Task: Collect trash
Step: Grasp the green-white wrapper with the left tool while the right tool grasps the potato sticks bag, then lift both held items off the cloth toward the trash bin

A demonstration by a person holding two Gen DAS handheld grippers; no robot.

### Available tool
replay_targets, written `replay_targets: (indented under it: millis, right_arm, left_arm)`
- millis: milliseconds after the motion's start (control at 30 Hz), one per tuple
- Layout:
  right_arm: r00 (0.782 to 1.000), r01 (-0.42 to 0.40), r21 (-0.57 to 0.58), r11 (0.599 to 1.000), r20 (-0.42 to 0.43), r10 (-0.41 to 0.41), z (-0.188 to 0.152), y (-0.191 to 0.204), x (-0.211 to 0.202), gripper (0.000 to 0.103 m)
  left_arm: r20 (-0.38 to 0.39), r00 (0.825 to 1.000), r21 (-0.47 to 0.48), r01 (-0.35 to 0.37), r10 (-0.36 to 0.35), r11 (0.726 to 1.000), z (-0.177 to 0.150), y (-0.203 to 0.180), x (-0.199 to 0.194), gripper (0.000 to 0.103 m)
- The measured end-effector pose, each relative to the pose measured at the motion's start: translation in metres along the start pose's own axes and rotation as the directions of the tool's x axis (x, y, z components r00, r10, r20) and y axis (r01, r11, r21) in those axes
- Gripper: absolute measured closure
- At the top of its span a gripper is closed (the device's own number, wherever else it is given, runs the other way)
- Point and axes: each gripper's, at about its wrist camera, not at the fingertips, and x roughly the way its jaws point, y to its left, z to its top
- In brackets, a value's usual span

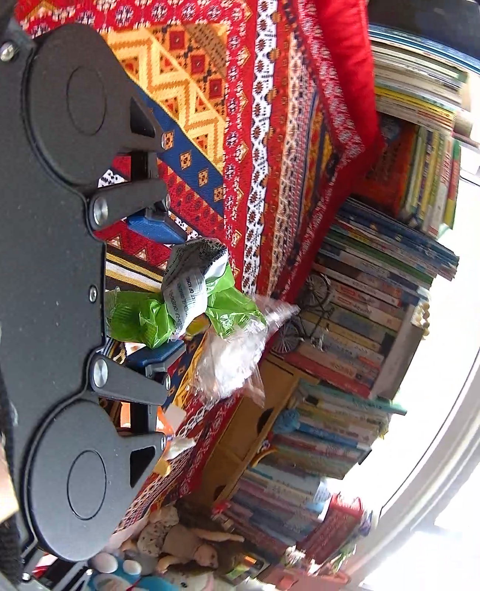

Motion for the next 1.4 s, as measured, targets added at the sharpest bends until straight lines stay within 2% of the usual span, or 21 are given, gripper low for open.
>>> replay_targets:
  millis: [200, 267, 500, 533, 567, 600, 633, 667, 900, 933, 967, 1067, 1200, 1400]
  right_arm:
    - [0.997, -0.069, 0.060, 0.996, 0.041, 0.067, 0.003, -0.001, -0.037, 0.085]
    - [0.994, -0.089, 0.081, 0.993, 0.063, 0.084, 0.003, 0.001, -0.051, 0.089]
    - [0.984, -0.165, 0.136, 0.977, 0.097, 0.152, -0.002, 0.004, -0.089, 0.090]
    - [0.983, -0.168, 0.143, 0.975, 0.094, 0.156, -0.003, 0.004, -0.091, 0.084]
    - [0.984, -0.165, 0.144, 0.976, 0.090, 0.153, -0.004, 0.004, -0.092, 0.066]
    - [0.985, -0.158, 0.142, 0.977, 0.090, 0.146, -0.005, 0.005, -0.091, 0.059]
    - [0.986, -0.155, 0.138, 0.978, 0.083, 0.145, -0.006, 0.005, -0.089, 0.045]
    - [0.987, -0.151, 0.137, 0.979, 0.072, 0.142, -0.008, 0.007, -0.085, 0.038]
    - [0.991, -0.134, 0.131, 0.982, 0.022, 0.132, -0.011, 0.020, -0.057, 0.038]
    - [0.991, -0.135, 0.137, 0.981, 0.016, 0.134, -0.011, 0.021, -0.055, 0.048]
    - [0.990, -0.138, 0.145, 0.980, 0.014, 0.137, -0.013, 0.022, -0.055, 0.065]
    - [0.991, -0.131, 0.142, 0.981, 0.034, 0.127, -0.014, 0.024, -0.062, 0.084]
    - [0.986, -0.165, 0.155, 0.974, 0.063, 0.157, -0.015, 0.022, -0.081, 0.092]
    - [0.976, -0.215, 0.167, 0.962, 0.072, 0.206, -0.022, 0.022, -0.114, 0.093]
  left_arm:
    - [0.045, 0.999, 0.098, 0.019, -0.024, 0.995, -0.014, -0.004, -0.047, 0.049]
    - [0.054, 0.998, 0.114, 0.032, -0.038, 0.993, -0.019, -0.004, -0.062, 0.049]
    - [0.058, 0.993, 0.190, 0.087, -0.100, 0.978, -0.041, -0.007, -0.108, 0.049]
    - [0.063, 0.993, 0.203, 0.087, -0.102, 0.975, -0.044, -0.008, -0.113, 0.049]
    - [0.067, 0.993, 0.217, 0.085, -0.102, 0.973, -0.047, -0.009, -0.118, 0.049]
    - [0.067, 0.993, 0.225, 0.082, -0.100, 0.971, -0.050, -0.009, -0.121, 0.049]
    - [0.064, 0.993, 0.229, 0.082, -0.099, 0.970, -0.052, -0.010, -0.123, 0.049]
    - [0.060, 0.993, 0.231, 0.081, -0.098, 0.969, -0.055, -0.010, -0.124, 0.049]
    - [0.051, 0.995, 0.256, 0.075, -0.090, 0.964, -0.066, -0.010, -0.132, 0.049]
    - [0.049, 0.995, 0.257, 0.076, -0.091, 0.963, -0.067, -0.010, -0.134, 0.049]
    - [0.048, 0.994, 0.261, 0.077, -0.093, 0.962, -0.068, -0.010, -0.136, 0.049]
    - [0.052, 0.994, 0.275, 0.081, -0.099, 0.958, -0.071, -0.009, -0.143, 0.049]
    - [0.047, 0.992, 0.272, 0.104, -0.121, 0.957, -0.076, -0.008, -0.155, 0.049]
    - [0.042, 0.986, 0.275, 0.144, -0.162, 0.951, -0.085, -0.008, -0.182, 0.049]
